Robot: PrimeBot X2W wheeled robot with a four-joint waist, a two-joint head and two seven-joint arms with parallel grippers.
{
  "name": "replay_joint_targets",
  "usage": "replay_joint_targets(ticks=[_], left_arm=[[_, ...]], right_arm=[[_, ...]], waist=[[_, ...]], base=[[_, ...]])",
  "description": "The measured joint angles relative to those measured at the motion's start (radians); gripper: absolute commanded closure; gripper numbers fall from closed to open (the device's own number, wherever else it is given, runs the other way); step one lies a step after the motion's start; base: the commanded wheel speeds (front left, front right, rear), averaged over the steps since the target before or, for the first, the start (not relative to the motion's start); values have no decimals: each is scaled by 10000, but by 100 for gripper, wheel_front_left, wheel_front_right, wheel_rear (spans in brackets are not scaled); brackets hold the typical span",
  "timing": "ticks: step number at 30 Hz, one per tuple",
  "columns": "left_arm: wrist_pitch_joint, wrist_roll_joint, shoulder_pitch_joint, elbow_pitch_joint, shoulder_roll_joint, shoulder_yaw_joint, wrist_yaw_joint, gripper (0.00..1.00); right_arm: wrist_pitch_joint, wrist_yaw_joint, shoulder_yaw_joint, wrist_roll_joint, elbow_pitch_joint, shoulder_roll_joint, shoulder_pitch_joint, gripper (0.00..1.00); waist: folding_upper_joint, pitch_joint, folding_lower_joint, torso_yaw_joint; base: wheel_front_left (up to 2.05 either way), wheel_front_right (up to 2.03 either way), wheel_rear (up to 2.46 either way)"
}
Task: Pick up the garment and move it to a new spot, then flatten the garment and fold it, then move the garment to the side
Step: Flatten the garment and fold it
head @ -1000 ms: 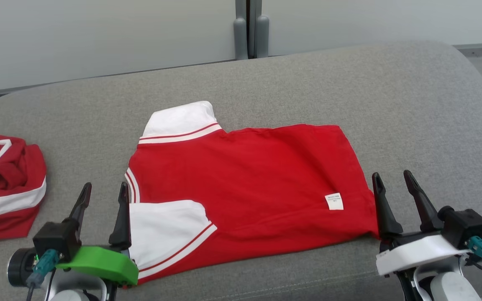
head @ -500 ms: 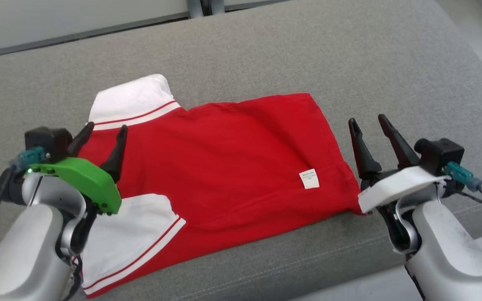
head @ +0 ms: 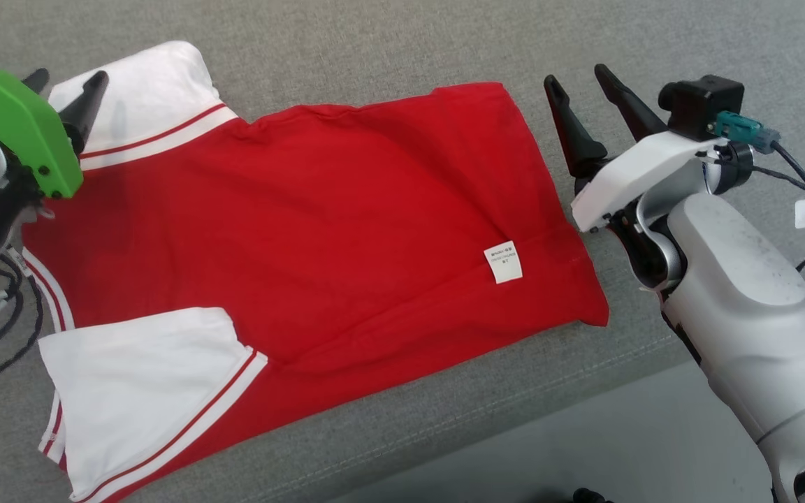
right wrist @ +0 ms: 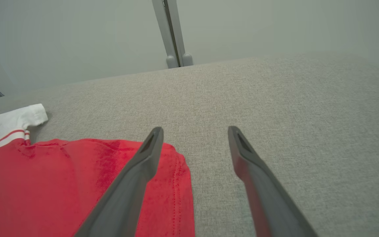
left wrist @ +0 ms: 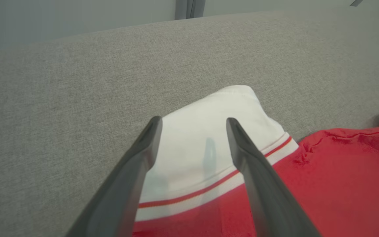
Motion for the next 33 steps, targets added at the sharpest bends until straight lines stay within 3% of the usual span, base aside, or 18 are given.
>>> replay_joint_targets(ticks=[12,27,28,29,30,31,32,33], left_arm=[[2571,-472,-2209,1735,825,2,82,0],[5066,-1960,-2665,1689,286,374,625,0],[5166,-2029,-2630,1597,263,372,673,0],[5221,-2100,-2583,1546,234,383,708,9],[5281,-2132,-2548,1494,219,378,756,35],[5313,-2127,-2520,1419,224,376,807,75],[5242,-2107,-2509,1352,228,376,851,100],[5195,-2105,-2473,1289,228,383,861,100]], right_arm=[[627,2,3024,2178,1179,54,-2167,0],[953,-6,5166,4102,1394,-424,-3149,0],[968,-6,5292,4242,1352,-433,-3196,21],[1001,-4,5444,4355,1304,-433,-3242,58],[999,-4,5557,4445,1290,-428,-3287,100],[928,-4,5651,4564,1294,-433,-3341,100],[832,-2,5710,4684,1304,-437,-3397,100],[729,-2,5747,4809,1313,-435,-3412,100]], waist=[[0,1527,-1,-441],[0,1678,-3,-217],[0,1656,-3,-199],[0,1639,-3,-186],[0,1626,-3,-182],[0,1615,-2,-183],[0,1607,-3,-186],[0,1589,-2,-189]], base=[[0,0,0],[0,0,0],[0,0,0],[0,0,0],[0,0,0],[0,0,0],[0,0,0],[0,0,0]])
